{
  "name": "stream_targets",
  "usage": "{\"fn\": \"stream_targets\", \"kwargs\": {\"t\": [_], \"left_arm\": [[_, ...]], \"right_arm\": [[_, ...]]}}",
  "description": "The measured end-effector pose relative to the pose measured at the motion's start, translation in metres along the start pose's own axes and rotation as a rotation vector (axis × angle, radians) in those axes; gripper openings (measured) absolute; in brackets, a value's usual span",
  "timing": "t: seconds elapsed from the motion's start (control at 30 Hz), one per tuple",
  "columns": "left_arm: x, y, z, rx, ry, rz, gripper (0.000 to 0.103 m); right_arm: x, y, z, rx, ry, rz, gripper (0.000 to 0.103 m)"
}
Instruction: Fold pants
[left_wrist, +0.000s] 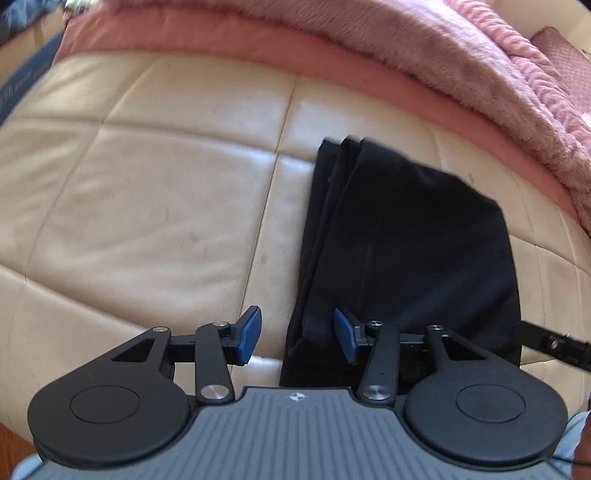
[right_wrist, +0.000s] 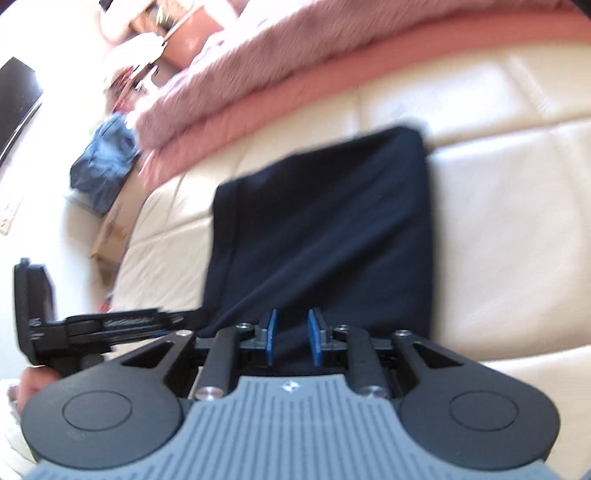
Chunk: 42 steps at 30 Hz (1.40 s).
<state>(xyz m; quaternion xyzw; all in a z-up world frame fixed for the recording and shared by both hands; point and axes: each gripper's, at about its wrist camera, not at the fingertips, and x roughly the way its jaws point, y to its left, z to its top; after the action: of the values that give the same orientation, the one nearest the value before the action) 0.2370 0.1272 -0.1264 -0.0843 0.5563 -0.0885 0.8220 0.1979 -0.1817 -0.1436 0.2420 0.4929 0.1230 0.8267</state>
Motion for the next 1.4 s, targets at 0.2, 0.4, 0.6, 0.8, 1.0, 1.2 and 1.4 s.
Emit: {"fn": "stream_targets", "kwargs": {"t": [0.2, 0.4, 0.6, 0.8, 1.0, 1.2, 1.4], "left_arm": [[-0.007, -0.016, 0.021, 0.048, -0.080, -0.010, 0.062], [0.015, -0.018, 0.039, 0.056, -0.102, -0.025, 0.070], [0.040, 0.004, 0.046, -0.012, -0.090, -0.110, 0.074], [0.063, 0.039, 0.044, -0.153, -0.080, -0.319, 0.085], [0.070, 0.034, 0.046, -0.116, -0.089, -0.377, 0.087], [0.071, 0.016, 0.045, -0.083, -0.086, -0.375, 0.070], [0.067, 0.010, 0.043, -0.091, -0.096, -0.317, 0.044]], "right_arm": [[-0.022, -0.038, 0.016, 0.053, -0.081, -0.060, 0.043], [-0.014, -0.059, 0.023, 0.079, -0.070, -0.040, 0.050], [0.005, -0.074, 0.024, 0.135, -0.054, 0.006, 0.050], [0.016, -0.093, 0.020, 0.211, -0.053, 0.085, 0.050], [0.020, -0.110, 0.014, 0.317, -0.088, 0.185, 0.048], [0.030, -0.115, 0.012, 0.364, -0.092, 0.217, 0.029], [0.032, -0.113, 0.016, 0.335, -0.074, 0.205, 0.022]]}}
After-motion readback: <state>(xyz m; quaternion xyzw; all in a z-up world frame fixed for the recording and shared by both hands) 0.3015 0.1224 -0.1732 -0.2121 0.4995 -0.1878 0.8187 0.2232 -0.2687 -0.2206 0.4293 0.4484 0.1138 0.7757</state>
